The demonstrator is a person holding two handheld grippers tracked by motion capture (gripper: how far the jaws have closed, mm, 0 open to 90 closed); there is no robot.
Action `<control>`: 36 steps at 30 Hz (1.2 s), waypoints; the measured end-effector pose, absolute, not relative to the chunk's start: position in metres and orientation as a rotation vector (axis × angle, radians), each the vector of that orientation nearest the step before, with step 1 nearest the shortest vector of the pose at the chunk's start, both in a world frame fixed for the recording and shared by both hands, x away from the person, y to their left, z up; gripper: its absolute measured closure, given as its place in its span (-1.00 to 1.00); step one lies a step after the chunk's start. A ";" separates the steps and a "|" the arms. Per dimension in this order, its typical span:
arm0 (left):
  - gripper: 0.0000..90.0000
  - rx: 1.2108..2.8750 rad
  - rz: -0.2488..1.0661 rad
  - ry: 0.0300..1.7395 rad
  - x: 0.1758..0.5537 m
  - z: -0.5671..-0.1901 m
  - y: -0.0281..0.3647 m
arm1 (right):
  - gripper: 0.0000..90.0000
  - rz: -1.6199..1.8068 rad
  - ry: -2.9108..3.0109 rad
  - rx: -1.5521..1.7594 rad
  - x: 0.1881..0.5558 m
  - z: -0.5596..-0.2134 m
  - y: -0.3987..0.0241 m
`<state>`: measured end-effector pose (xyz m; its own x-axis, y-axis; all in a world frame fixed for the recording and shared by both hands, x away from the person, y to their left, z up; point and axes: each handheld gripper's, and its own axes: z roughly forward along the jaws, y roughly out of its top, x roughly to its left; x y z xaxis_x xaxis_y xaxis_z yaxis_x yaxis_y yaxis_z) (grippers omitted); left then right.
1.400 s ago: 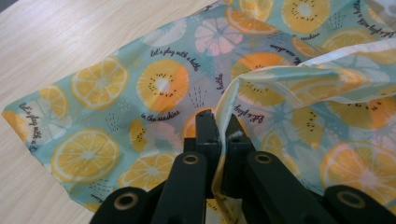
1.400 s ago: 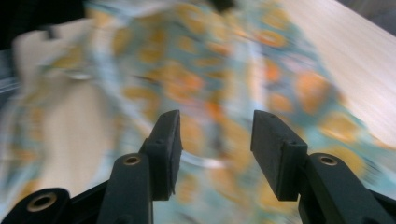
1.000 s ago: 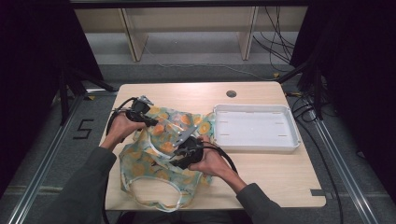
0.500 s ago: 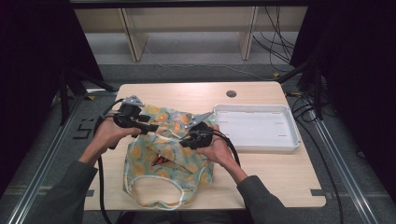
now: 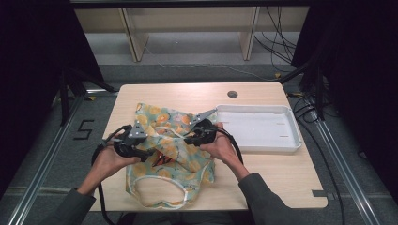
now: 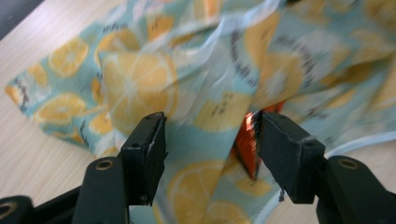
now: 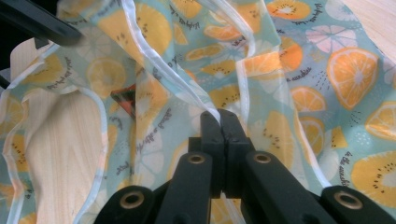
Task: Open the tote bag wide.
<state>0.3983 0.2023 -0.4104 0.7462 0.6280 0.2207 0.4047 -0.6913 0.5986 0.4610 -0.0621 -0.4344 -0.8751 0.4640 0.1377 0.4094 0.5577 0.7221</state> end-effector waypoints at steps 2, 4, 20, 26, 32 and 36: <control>0.00 2.454 0.618 0.777 0.399 -0.420 0.201 | 1.00 1.227 2.711 0.760 0.461 -0.434 -0.062; 0.32 2.463 0.652 0.757 0.405 -0.426 0.201 | 1.00 1.211 2.728 0.747 0.460 -0.434 -0.061; 1.00 2.389 0.464 0.762 0.420 -0.417 0.210 | 0.15 1.025 2.738 0.718 0.386 -0.434 -0.072; 0.99 2.372 0.444 0.782 0.422 -0.415 0.211 | -0.01 0.977 2.760 0.723 0.381 -0.456 -0.055; 0.99 2.366 0.437 0.788 0.426 -0.415 0.213 | 0.18 0.782 2.704 0.689 0.386 -0.476 -0.039; 0.99 2.375 0.432 0.774 0.429 -0.413 0.218 | 0.99 0.729 2.694 0.625 0.393 -0.482 -0.042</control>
